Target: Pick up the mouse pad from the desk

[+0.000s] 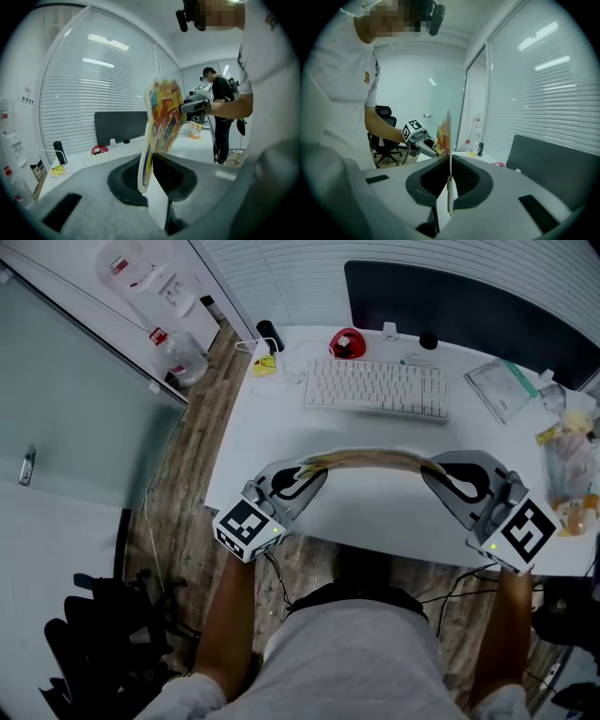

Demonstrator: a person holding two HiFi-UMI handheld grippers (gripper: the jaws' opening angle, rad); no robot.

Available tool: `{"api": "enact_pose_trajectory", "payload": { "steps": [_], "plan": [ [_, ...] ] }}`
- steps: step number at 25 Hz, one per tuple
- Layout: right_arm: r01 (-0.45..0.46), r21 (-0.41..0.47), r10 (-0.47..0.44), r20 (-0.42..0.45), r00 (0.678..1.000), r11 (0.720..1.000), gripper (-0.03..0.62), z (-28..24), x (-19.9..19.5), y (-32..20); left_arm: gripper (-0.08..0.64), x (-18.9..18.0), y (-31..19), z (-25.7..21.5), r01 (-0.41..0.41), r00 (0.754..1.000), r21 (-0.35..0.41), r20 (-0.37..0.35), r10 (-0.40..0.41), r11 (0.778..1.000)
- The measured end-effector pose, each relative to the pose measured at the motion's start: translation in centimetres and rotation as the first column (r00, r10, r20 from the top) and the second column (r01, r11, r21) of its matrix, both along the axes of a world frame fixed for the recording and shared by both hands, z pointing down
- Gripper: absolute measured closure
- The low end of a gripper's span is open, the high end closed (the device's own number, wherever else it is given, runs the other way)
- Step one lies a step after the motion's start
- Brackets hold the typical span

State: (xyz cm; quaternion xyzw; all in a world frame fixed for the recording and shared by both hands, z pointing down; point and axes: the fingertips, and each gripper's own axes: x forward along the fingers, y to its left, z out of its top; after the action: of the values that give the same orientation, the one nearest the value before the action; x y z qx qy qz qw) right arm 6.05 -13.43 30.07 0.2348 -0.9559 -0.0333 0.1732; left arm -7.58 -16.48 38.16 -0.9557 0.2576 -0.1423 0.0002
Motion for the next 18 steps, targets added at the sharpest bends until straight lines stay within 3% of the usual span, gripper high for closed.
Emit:
{"api": "enact_pose_trajectory", "payload": {
  "steps": [4,9,18],
  "plan": [
    [-0.090,0.002,0.090,0.100,0.991,0.996,0.574,-0.3,0.4,-1.1,0.529,-0.1,0.2,-1.2,0.024,0.999,-0.010,-0.047,-0.025,1.000],
    [-0.215,-0.021,0.215,0.168,0.962,0.976,0.574,-0.4,0.9,-1.9,0.537,0.0,0.2,-2.6,0.093,0.995,0.004,-0.041,-0.093,0.996],
    [-0.322,-0.005,0.312,0.261,0.914,0.947,0.574,-1.8,1.0,-2.4,0.537,-0.7,0.0,-6.3,0.164,0.983,0.078,-0.094,-0.156,0.983]
  ]
}}
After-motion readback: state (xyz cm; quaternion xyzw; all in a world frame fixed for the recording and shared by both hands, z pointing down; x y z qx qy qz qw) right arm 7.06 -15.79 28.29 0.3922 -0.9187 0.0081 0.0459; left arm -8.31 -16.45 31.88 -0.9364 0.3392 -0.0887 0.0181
